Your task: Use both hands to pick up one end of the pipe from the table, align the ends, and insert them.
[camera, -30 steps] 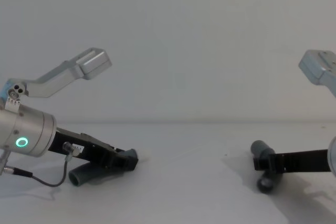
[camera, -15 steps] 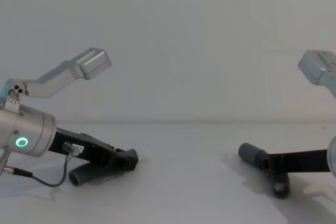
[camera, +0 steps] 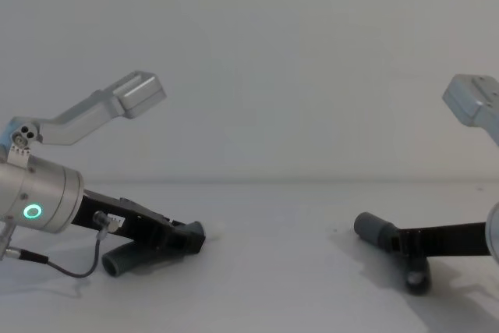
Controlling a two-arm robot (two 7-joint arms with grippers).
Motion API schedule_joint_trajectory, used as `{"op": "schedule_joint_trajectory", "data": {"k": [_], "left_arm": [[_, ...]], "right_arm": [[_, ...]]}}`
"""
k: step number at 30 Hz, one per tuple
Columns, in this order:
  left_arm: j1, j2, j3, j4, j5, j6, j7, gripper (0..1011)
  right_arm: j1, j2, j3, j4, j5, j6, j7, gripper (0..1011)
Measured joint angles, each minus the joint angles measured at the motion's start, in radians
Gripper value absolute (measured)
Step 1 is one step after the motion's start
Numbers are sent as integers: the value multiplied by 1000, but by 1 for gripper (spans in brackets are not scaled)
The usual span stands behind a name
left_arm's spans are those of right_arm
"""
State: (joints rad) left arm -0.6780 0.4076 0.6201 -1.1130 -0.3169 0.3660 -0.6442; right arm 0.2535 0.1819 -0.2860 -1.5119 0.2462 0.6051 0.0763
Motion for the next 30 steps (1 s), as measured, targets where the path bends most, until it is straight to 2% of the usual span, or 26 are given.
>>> {"op": "schedule_joint_trajectory", "data": {"k": [15,30], "left_arm": [[1,2,2,-5,-1,1,0,367],[-12,38,10,-91,-5,-21,-32,367]], "right_arm": [[1,2,-1,-5,-2,-8,6,256],[-9,42,6,-80,-20,-121,62,256]]}}
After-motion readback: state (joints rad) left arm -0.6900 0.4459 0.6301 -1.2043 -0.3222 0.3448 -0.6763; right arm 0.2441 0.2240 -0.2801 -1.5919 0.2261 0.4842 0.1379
